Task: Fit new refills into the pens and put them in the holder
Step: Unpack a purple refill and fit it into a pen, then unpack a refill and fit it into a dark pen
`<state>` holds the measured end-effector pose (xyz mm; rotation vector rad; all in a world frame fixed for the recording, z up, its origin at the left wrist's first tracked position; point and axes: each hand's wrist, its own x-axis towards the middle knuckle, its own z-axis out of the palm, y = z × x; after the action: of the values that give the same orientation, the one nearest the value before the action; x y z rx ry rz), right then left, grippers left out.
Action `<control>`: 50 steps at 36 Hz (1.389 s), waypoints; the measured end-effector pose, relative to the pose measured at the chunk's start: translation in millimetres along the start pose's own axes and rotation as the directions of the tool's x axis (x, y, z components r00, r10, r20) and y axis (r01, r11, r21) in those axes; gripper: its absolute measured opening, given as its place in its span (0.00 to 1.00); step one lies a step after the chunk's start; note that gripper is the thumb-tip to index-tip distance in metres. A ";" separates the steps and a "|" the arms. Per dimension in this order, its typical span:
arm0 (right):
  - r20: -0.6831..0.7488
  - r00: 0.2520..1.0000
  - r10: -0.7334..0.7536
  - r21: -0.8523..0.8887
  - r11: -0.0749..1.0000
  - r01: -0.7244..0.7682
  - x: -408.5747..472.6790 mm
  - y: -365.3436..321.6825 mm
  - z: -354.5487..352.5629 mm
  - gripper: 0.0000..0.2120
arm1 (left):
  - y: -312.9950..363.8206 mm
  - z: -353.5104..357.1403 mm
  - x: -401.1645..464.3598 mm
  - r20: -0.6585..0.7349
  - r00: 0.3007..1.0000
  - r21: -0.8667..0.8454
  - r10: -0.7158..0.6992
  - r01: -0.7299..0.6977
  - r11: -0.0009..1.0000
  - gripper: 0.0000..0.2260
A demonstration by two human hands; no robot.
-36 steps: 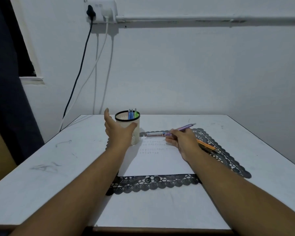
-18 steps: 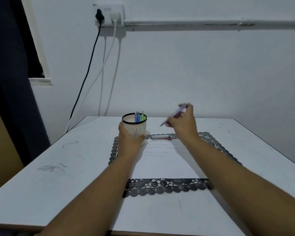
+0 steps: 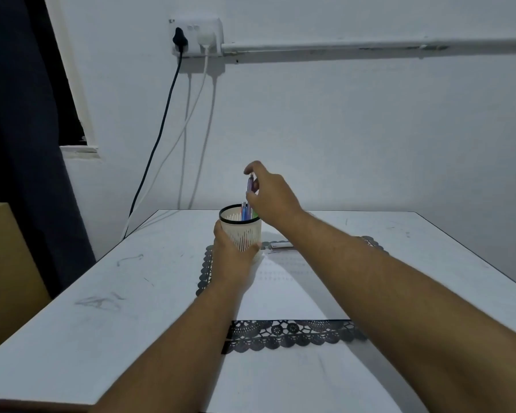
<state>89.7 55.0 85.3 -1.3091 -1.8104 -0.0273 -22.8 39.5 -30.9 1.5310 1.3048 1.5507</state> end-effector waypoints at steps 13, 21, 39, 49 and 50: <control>0.085 0.992 0.094 -0.071 0.994 -0.088 -6.7 11.7 7.7 0.18 | -1.6 0.0 1.1 0.005 1.000 0.010 0.009 -0.009 1.000 0.41; -0.014 0.981 0.193 0.154 0.970 -0.188 -57.7 42.9 -20.3 0.07 | 15.2 -11.3 -3.5 -0.160 0.979 0.177 0.127 -0.098 0.979 0.52; 0.392 0.890 0.231 -0.246 0.959 -0.140 -133.1 80.0 -23.6 0.13 | 18.2 2.2 -34.8 0.450 0.862 0.672 0.233 -0.498 0.548 0.19; -0.007 0.880 0.474 -0.216 0.859 -0.465 -126.1 120.4 -83.7 0.07 | 13.5 0.4 -33.9 0.501 0.856 0.687 0.129 -0.484 0.542 0.16; -0.037 0.860 0.508 -0.263 0.826 -0.499 -127.2 126.4 -89.8 0.07 | 13.5 0.4 -33.8 0.502 0.855 0.683 0.128 -0.483 0.548 0.16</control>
<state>251.9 -28.0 1.5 -1.9622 -1.4663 0.0458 -14.0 4.2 -31.5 2.6119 1.6227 0.6931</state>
